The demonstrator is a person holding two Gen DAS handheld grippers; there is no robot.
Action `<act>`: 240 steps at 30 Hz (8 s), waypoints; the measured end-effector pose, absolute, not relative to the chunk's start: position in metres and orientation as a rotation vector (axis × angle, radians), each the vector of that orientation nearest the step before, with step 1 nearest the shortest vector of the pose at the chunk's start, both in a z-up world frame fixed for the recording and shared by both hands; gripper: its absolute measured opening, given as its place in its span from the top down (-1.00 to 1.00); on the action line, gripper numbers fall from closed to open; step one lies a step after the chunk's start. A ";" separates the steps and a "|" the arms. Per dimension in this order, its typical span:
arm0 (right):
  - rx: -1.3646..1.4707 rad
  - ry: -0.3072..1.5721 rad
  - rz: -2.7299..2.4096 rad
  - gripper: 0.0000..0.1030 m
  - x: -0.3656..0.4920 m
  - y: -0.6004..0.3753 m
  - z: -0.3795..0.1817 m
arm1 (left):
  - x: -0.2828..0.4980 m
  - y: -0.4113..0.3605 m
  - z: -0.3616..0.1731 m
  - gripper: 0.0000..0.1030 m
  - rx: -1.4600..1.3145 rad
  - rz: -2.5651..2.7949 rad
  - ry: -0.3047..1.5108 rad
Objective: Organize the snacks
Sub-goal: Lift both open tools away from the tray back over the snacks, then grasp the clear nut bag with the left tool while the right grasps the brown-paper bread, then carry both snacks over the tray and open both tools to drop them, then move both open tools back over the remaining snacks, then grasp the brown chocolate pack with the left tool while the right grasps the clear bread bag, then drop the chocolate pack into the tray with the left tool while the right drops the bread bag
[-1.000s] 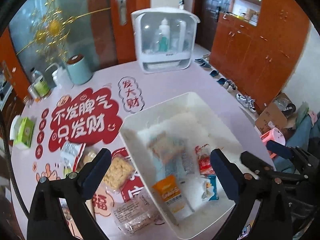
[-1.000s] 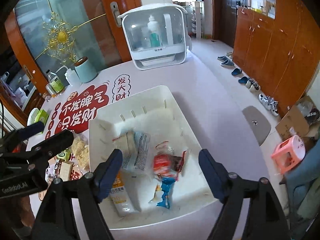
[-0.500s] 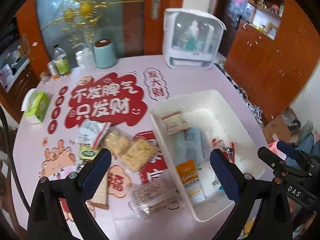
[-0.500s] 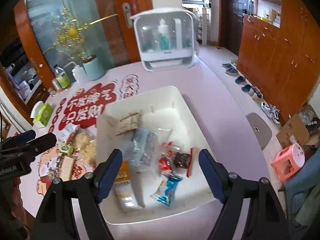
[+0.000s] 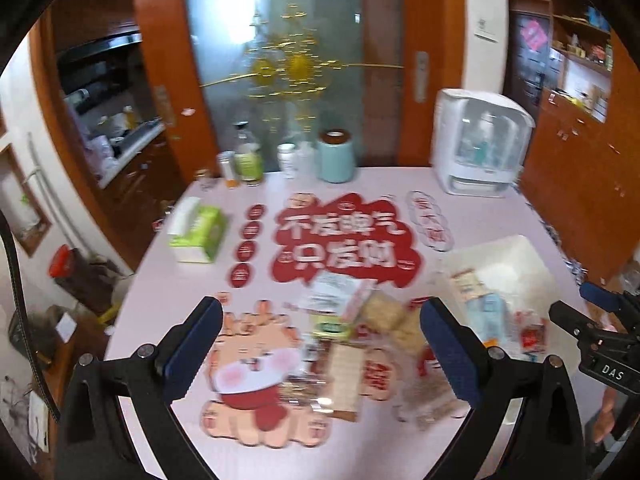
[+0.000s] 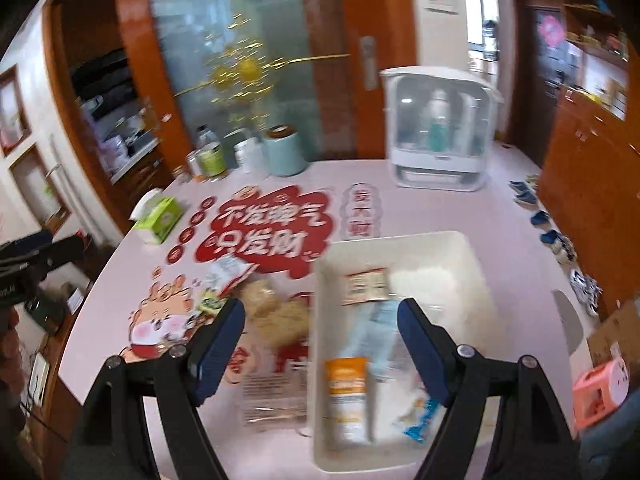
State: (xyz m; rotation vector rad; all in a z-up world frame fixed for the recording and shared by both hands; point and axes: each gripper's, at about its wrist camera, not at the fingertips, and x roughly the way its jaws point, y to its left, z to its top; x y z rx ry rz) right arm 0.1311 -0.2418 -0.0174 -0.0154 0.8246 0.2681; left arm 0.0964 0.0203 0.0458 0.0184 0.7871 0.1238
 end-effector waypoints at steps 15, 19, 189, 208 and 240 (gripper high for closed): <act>0.111 1.244 0.293 -0.51 0.189 -0.110 -0.148 | 0.129 0.109 -0.127 -0.92 -0.043 -0.079 1.104; 0.119 1.338 0.232 -0.40 0.206 -0.087 -0.192 | 0.139 0.109 -0.178 -0.92 -0.066 -0.142 1.195; 0.695 1.132 -0.535 -0.69 0.088 -0.195 -0.197 | 0.212 0.062 -0.211 -0.78 0.333 -0.302 1.267; 0.660 1.221 -0.621 -0.48 0.117 -0.191 -0.241 | 0.222 0.059 -0.239 0.28 0.216 -0.304 1.346; 0.224 0.962 -0.154 -0.39 0.098 -0.208 -0.081 | 0.149 -0.020 -0.077 0.36 0.109 -0.310 1.045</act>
